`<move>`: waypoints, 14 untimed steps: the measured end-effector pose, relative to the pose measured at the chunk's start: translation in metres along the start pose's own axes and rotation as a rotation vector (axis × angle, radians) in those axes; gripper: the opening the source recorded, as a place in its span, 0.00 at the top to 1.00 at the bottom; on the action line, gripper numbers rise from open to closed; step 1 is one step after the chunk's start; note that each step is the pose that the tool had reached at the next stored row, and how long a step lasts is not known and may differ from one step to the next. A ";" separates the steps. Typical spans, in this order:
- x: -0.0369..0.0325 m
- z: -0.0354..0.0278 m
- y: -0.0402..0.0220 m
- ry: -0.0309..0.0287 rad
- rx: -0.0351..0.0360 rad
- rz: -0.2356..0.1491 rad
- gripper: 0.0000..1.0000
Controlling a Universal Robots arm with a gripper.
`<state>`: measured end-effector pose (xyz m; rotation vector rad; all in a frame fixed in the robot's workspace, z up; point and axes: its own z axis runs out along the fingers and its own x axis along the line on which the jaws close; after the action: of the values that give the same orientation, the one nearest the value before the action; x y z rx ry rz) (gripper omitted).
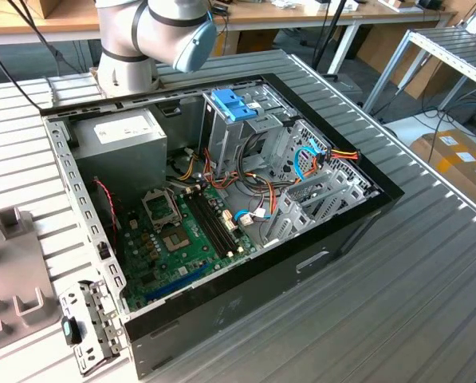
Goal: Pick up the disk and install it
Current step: 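Reach for the disk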
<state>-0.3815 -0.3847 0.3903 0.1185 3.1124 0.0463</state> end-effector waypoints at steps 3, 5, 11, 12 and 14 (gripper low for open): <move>0.0100 0.0004 -0.0007 -0.0001 -0.0001 0.000 0.89; 0.0183 0.0007 -0.0009 0.0000 0.0000 0.000 0.89; 0.0294 0.0037 0.0062 0.0001 -0.0018 0.001 0.89; 0.0297 0.0042 0.0079 0.0000 -0.0019 0.001 0.89; 0.0337 0.0053 0.0124 0.0000 -0.0019 0.002 0.89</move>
<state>-0.4140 -0.3696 0.3846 0.1211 3.1122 0.0492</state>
